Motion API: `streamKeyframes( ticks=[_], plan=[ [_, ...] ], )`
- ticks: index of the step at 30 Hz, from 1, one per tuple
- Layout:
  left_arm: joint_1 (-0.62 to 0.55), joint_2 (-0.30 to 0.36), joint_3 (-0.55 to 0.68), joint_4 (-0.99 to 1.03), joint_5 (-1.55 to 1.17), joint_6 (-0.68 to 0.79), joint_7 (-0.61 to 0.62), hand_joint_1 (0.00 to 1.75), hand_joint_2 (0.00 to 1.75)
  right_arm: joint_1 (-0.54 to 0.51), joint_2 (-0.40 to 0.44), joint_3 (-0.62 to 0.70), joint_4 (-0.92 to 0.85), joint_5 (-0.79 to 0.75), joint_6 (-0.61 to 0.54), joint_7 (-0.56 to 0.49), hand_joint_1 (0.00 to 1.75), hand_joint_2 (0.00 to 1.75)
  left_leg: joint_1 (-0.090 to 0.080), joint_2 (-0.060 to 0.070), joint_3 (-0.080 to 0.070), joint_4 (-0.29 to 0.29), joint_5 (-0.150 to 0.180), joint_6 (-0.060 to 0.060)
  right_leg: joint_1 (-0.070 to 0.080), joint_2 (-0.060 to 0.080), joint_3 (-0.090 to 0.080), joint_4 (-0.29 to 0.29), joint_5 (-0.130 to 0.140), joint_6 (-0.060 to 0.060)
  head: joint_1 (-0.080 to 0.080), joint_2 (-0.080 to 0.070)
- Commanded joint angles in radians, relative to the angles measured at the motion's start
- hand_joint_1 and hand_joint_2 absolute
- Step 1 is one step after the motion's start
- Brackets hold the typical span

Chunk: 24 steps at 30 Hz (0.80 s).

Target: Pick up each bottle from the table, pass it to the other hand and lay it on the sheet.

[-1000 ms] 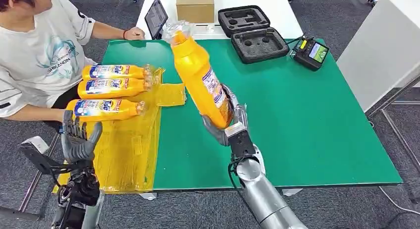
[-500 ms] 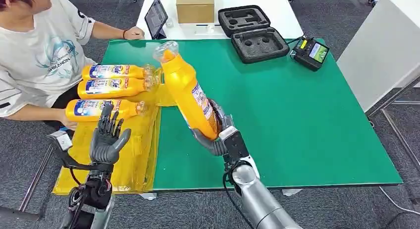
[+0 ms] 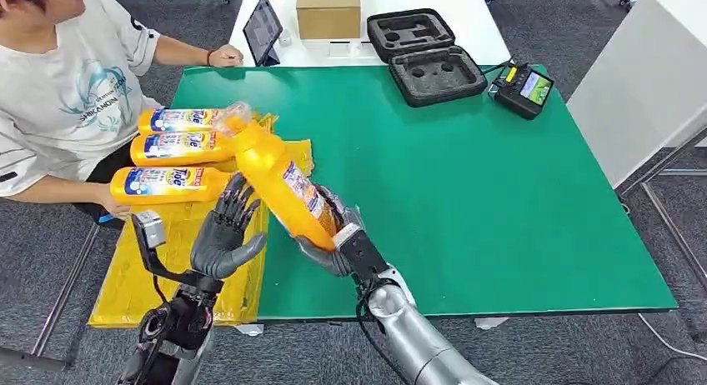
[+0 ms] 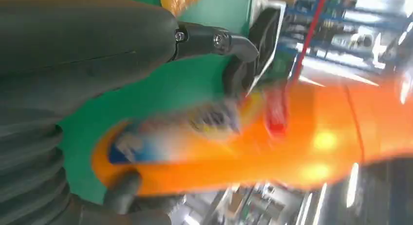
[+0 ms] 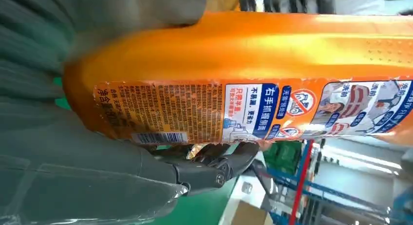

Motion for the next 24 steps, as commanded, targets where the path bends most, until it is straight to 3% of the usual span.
streamKeyframes(
  ticks=[1,8,9,14,24],
  plan=[
    [-0.052,0.029,-0.050,0.073,0.001,-0.002,0.005,0.00,1.75,-0.071,0.014,0.050,0.146,0.014,0.003,0.000,1.75,1.75,0.001,-0.001,0.006,-0.001,-0.002,-0.001,0.000,0.000,0.006,0.000,-0.002,-0.001,0.000,0.000],
    [-0.071,0.038,-0.069,0.101,0.025,-0.023,0.014,0.00,1.75,-0.085,0.046,0.118,0.214,0.080,0.034,0.000,1.75,1.75,0.000,-0.001,0.003,-0.001,-0.001,-0.001,0.000,0.000,0.003,0.000,-0.001,-0.001,0.000,0.000],
    [-0.092,0.042,-0.074,0.138,0.044,-0.024,0.017,0.00,1.75,-0.086,0.079,0.237,0.288,0.160,0.021,0.032,1.75,1.75,0.000,0.001,0.003,0.000,-0.001,-0.001,0.000,0.001,0.003,0.000,-0.001,-0.001,0.000,0.000],
    [-0.095,0.052,-0.081,0.151,0.071,-0.035,0.016,0.00,1.75,-0.083,0.079,0.424,0.331,0.173,0.000,0.081,1.75,1.75,0.001,-0.001,0.007,-0.001,-0.002,-0.002,0.001,0.000,0.006,-0.001,-0.003,-0.001,-0.001,0.000],
    [-0.091,0.054,-0.080,0.160,0.098,-0.045,0.028,0.00,1.75,-0.102,0.079,0.460,0.373,0.187,0.020,0.115,1.75,1.75,0.001,-0.003,0.004,0.000,-0.001,-0.001,0.001,-0.002,0.003,-0.001,-0.002,-0.001,0.000,0.000]
  ],
)
